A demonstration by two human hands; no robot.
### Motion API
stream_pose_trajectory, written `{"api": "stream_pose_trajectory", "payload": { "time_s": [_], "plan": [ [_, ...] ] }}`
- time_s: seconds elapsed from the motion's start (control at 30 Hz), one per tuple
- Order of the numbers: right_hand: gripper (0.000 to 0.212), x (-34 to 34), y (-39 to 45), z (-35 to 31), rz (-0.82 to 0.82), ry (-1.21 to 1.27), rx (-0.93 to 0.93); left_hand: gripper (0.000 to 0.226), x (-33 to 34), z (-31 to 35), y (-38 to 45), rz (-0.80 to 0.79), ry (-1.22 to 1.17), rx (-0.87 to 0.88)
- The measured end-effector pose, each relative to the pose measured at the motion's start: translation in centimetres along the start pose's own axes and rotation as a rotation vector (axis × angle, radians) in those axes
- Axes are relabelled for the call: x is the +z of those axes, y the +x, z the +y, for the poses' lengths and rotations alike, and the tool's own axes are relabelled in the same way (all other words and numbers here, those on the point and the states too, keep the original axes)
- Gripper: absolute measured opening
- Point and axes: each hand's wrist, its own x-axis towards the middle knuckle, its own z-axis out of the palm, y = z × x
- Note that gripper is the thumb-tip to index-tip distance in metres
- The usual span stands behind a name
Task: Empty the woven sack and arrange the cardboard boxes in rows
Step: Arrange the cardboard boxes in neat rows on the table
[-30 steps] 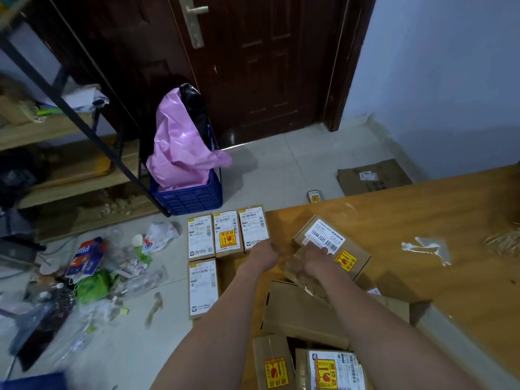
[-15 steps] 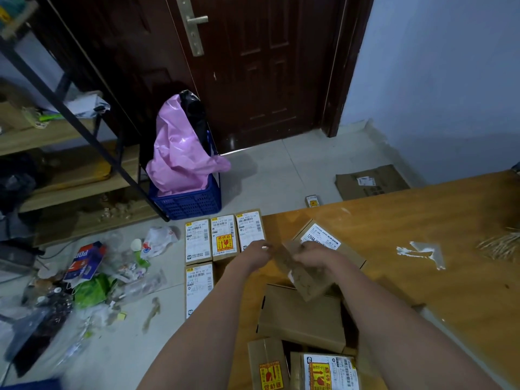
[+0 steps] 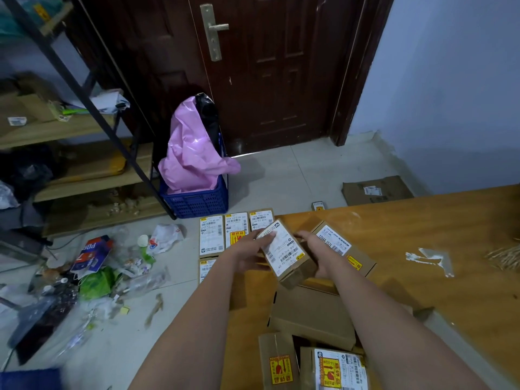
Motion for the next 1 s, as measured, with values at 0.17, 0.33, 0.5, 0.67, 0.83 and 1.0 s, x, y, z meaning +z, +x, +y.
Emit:
{"api": "stream_pose_trajectory", "payload": {
  "time_s": [0.17,0.33,0.5,0.67,0.83,1.0],
  "plan": [
    [0.052,1.6,0.7,0.9,-0.057,-0.087,-0.038,0.053,-2.0,-1.2,0.0,0.139,-0.098,0.08],
    [0.057,2.0,1.1,1.6,-0.121,-0.14,-0.027,0.045,-4.0,-2.2,-0.3,0.298,-0.199,0.095],
    [0.063,3.1,1.7,1.7,-0.137,-0.085,-0.041,0.043,-4.8,-2.0,-1.1,0.331,-0.249,0.071],
    [0.069,3.5,2.7,1.7,0.015,-0.005,-0.116,0.069,-6.2,-2.6,-0.9,0.281,-0.093,0.006],
    [0.05,3.1,2.4,1.2,0.07,-0.131,-0.184,0.076,-6.9,-2.5,-1.2,0.28,0.083,0.056],
    [0.042,4.0,2.4,1.2,0.027,-0.142,-0.229,0.06,-5.9,-2.3,-2.0,0.089,0.221,0.006]
  ]
}}
